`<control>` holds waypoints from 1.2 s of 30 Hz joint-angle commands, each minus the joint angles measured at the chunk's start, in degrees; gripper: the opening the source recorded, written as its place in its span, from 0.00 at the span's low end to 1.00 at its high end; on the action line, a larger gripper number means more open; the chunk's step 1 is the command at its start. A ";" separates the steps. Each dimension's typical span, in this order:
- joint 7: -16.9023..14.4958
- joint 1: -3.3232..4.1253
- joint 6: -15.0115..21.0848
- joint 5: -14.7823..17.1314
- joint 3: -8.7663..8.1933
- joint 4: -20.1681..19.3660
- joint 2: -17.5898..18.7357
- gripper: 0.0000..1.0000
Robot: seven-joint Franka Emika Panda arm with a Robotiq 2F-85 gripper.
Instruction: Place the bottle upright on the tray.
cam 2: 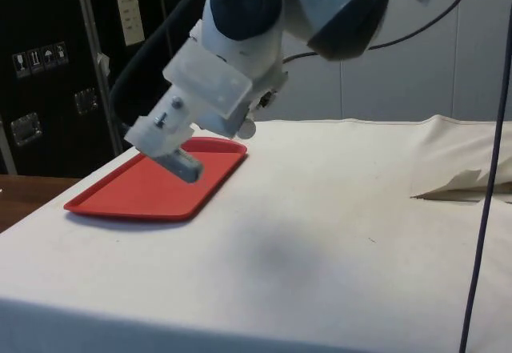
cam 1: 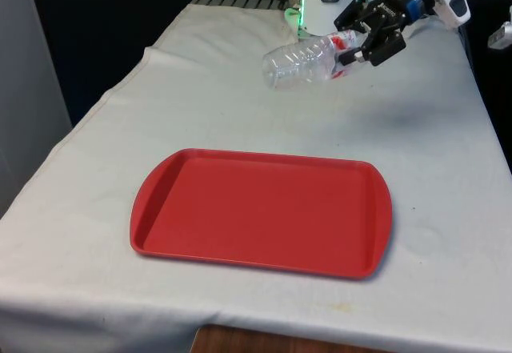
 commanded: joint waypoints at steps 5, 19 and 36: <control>-1.95 -0.46 1.43 1.49 -0.34 0.63 -0.23 0.00; -7.28 -0.69 3.38 5.90 -1.60 3.09 -0.23 0.00; -14.55 -1.09 3.90 11.75 -3.27 4.81 -2.18 0.00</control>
